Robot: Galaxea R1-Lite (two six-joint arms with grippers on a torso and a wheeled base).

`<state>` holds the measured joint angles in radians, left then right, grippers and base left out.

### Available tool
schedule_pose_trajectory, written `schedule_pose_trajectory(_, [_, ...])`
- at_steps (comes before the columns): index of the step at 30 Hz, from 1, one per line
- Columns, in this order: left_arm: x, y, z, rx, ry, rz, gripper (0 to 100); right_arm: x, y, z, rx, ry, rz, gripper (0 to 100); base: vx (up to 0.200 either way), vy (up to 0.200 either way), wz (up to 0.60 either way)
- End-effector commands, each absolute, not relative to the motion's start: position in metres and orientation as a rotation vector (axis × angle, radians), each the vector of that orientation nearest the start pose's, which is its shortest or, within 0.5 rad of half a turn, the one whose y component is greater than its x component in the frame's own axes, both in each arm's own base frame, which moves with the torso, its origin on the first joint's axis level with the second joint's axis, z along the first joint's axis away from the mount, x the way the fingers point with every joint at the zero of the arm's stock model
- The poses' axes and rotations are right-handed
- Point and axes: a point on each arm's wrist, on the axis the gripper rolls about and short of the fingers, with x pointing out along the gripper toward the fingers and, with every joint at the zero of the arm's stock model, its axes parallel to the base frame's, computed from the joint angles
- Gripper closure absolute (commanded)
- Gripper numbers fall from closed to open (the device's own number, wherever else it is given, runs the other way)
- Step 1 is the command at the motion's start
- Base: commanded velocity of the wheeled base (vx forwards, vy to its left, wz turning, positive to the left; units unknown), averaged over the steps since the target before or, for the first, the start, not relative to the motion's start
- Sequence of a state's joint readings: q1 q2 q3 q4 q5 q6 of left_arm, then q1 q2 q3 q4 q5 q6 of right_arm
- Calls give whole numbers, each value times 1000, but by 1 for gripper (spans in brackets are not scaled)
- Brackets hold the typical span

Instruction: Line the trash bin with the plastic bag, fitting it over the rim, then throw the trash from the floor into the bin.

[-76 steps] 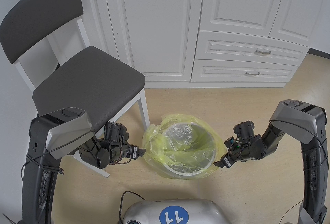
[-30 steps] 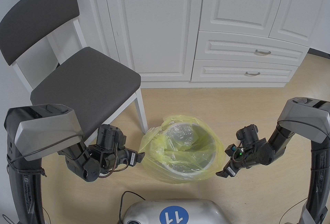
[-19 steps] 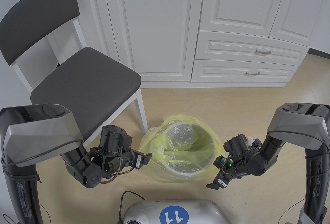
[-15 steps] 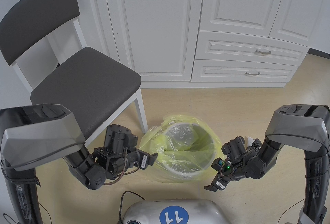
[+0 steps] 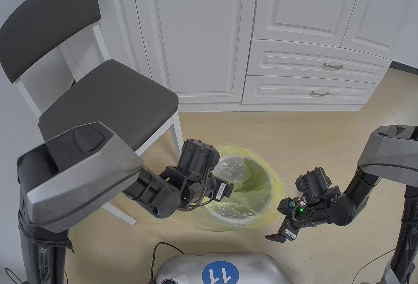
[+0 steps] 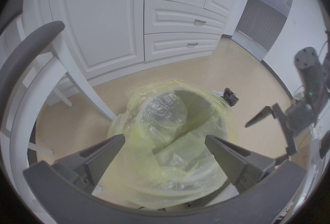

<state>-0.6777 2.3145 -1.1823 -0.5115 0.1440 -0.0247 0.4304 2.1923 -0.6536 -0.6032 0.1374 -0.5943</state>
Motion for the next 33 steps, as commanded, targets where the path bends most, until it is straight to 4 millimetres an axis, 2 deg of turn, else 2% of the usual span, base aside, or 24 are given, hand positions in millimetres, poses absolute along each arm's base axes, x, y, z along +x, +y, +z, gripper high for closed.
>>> schedule_pose_trajectory(1, [367,-302,-9,320,705,-455,0,283,121,0,-700,729,797,0,0,0,0])
schedule_pose_trajectory(6, [375,-307,-16,349,757,-449,0,283,120,0,-699,732,792,0,0,0,0])
schedule_pose_trajectory(15, [370,-302,-18,372,803,-444,0,283,119,-3,-700,739,795,0,0,0,0])
schedule_pose_trajectory(26, [331,-268,-13,399,882,-456,0,289,111,2,-697,725,764,0,0,0,0])
schedule_pose_trajectory(33, [335,-254,-26,388,923,-446,0,297,104,4,-682,716,732,0,0,0,0])
